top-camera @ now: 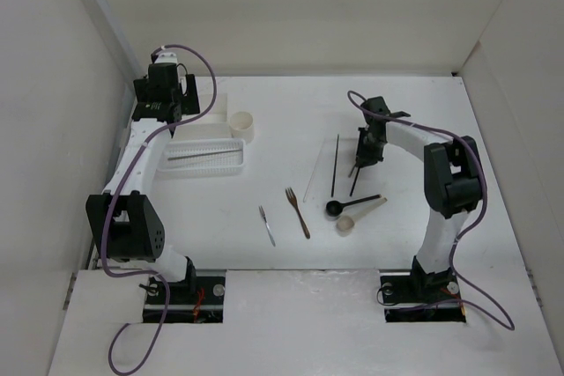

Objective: Sort the eating utensils into containers

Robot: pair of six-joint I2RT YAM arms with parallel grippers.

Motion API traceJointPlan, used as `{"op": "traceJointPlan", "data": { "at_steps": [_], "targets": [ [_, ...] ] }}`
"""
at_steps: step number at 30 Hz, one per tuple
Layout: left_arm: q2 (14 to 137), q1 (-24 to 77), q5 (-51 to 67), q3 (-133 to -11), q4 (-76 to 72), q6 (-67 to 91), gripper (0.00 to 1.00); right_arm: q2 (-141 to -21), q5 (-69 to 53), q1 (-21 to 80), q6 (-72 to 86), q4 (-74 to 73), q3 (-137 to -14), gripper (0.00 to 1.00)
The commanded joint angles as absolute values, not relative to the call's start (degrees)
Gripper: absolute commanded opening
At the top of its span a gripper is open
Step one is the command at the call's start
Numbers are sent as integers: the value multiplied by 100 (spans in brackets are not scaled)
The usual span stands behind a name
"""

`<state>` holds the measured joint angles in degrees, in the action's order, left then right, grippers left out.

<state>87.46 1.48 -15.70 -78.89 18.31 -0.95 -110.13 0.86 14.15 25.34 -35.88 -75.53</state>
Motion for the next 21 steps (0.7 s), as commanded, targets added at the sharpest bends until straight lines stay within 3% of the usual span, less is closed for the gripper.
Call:
{"op": "traceJointPlan", "data": {
  "at_steps": [1,3,7,15,21],
  "targets": [
    [8429,149,-1775,-7901,1617,-35,100,-11171,132,1397,2566,-3647,-7673,24],
    [8429,149,-1845,-7901,1564,-35,100,-11171,132,1345,2566,-3647,-7621,20],
    [8429,149,-1907,-7901,1512,-35,100,-11171,62,1230,2566,-3647,-7620,0],
    [8376,149,-1907,-7901,1512,-96,100,-10804,-70,1125,2566,-3428,-7348,0],
    [8376,254,-767,-8085,1977,-868,100,-10056,483,1125,2619,-3261,-7172,0]
  ]
}}
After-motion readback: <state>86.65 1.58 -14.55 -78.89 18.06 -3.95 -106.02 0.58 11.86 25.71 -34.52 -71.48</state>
